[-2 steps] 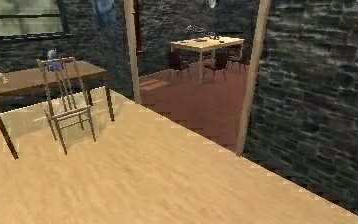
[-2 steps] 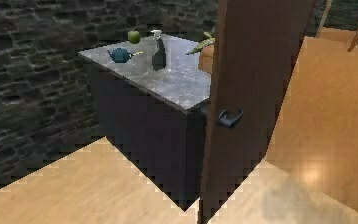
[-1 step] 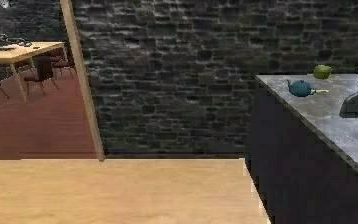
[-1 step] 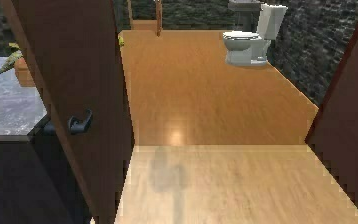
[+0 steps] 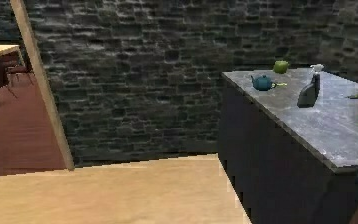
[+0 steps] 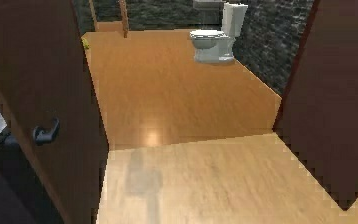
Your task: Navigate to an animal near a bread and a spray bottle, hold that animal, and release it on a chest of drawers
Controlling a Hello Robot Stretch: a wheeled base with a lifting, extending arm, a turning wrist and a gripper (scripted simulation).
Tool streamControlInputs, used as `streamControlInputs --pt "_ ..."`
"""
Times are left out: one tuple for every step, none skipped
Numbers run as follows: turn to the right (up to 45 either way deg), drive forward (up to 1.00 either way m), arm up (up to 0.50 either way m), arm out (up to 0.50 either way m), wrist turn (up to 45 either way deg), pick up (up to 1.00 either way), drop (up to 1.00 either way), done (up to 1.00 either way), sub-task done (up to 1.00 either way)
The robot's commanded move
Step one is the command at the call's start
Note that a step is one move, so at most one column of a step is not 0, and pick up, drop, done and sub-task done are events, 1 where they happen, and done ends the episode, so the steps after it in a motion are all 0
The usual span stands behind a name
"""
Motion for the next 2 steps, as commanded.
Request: streamControlInputs --pt "0.0 0.35 0.0 0.0 0.0 0.0 0.0 0.0 0.0" --pt "-30.0 0.0 0.0 0.0 0.0 0.0 0.0 0.0 0.0"
